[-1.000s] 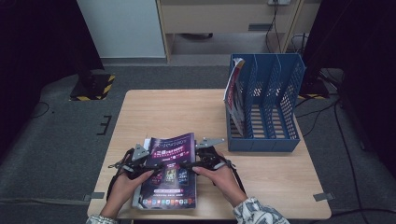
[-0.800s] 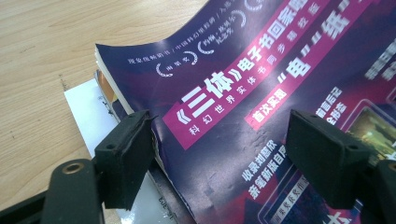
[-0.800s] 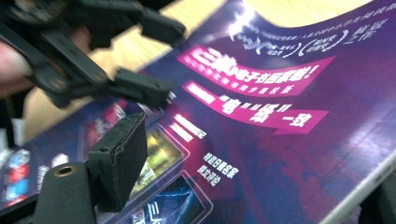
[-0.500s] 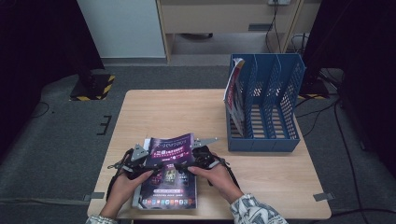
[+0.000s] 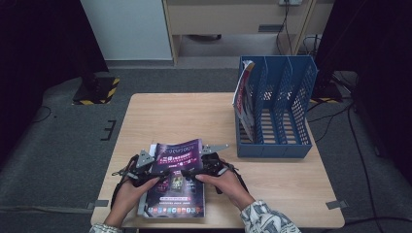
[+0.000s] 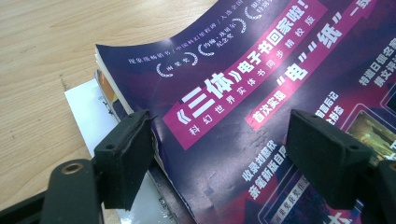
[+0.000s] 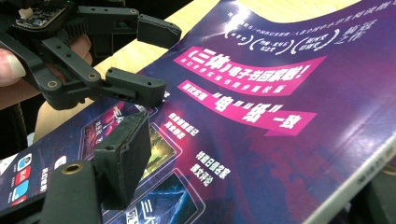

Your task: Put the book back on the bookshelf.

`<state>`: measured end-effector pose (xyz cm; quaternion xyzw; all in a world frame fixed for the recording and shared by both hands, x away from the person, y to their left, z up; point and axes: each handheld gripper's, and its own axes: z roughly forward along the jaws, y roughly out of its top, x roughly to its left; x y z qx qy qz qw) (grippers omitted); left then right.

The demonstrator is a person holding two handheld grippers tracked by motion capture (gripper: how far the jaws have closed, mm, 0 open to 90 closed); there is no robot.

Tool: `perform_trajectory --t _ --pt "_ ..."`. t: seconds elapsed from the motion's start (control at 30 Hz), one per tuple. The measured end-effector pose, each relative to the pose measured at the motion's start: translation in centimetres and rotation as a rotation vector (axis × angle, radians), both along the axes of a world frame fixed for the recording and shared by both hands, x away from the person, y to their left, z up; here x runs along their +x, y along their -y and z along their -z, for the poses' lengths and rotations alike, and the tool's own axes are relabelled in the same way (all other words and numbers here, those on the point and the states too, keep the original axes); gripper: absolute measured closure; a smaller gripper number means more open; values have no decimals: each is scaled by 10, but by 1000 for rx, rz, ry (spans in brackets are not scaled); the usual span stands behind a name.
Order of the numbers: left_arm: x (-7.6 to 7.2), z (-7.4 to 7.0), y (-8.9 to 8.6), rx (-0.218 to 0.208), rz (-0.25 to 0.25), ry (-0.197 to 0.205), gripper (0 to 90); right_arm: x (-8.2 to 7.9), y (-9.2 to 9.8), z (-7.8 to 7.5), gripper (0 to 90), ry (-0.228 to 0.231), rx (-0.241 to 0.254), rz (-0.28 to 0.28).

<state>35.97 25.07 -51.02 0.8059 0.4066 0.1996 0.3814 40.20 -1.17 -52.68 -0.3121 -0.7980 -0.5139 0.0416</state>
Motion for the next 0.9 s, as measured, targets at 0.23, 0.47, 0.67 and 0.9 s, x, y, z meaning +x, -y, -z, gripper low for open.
perform_trajectory --t 0.23,0.47,0.67,0.9 --pt "0 0 0 0 0 0 226 -3 -2 0 222 7 -5 11" --pt "0 0 0 2 0 -1 225 -3 -4 -2 269 2 -15 41" --pt "0 0 0 3 -4 -1 225 8 -3 -12 349 -47 -59 -17" --pt "0 0 0 4 -5 -2 223 6 -7 -6 264 -35 -34 -32"
